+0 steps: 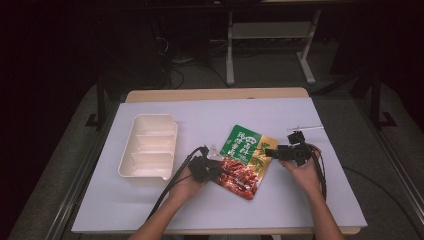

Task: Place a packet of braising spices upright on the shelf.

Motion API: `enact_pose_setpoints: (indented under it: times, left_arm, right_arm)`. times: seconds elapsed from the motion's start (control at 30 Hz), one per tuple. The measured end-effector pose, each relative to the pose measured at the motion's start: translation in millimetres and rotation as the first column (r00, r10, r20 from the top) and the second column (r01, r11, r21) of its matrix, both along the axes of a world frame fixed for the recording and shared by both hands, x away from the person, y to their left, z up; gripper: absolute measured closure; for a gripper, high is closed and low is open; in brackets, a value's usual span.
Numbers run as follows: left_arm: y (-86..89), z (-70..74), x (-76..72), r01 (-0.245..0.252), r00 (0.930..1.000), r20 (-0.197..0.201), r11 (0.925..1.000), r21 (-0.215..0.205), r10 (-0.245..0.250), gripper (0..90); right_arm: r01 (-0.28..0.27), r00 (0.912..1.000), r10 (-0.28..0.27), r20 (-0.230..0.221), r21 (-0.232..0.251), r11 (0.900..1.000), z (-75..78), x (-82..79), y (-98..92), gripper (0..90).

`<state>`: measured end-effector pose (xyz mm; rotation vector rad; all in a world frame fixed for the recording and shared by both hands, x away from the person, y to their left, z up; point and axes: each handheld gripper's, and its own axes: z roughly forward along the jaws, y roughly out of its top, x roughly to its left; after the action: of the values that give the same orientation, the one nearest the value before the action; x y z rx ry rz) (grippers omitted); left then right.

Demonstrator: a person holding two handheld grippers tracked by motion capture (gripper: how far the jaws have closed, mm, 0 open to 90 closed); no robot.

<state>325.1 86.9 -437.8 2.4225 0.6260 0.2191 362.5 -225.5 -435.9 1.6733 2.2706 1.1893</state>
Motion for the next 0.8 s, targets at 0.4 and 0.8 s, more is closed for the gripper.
enact_pose_setpoints:
  times: [0.4,0.8]
  left_arm:
    - [-0.3,0.1,-0.2,0.004,1.0000,0.008,1.0000,0.007,-0.004,90.0]
    - [-0.4,0.0,-0.1,0.005,0.9999,0.009,1.0000,0.006,-0.005,90.0]
  right_arm:
    - [-0.009,1.0000,0.009,-0.002,0.017,1.000,-7.2,3.8,4.7,47.1]
    - [-0.038,0.9989,0.039,-0.026,0.045,0.998,-7.4,1.2,12.8,67.7]
